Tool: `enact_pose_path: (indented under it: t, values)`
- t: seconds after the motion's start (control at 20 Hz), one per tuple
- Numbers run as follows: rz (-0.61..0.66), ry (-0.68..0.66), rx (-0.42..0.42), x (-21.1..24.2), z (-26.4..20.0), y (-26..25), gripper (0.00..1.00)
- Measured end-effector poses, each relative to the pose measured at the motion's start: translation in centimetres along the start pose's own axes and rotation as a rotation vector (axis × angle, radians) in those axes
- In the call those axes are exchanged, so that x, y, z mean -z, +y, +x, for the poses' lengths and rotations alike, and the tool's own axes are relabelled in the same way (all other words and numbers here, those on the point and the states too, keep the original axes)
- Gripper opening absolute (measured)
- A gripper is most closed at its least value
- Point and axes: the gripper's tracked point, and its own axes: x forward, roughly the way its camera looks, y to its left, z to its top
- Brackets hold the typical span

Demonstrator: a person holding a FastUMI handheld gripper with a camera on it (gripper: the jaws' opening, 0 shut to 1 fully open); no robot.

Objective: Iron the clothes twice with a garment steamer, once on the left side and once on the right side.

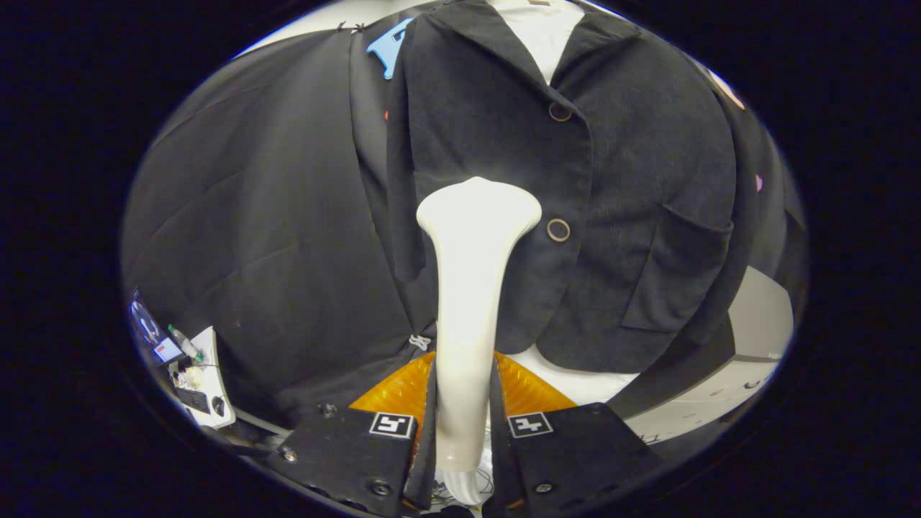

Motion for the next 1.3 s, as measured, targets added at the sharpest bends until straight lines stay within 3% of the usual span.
enact_pose_path:
  t: [1.0,1.3]
  values:
    - [0.029,0.108,0.011,6.0,2.1,0.2,0.34]
    - [0.06,0.072,0.003,6.6,-1.2,-1.3,0.34]
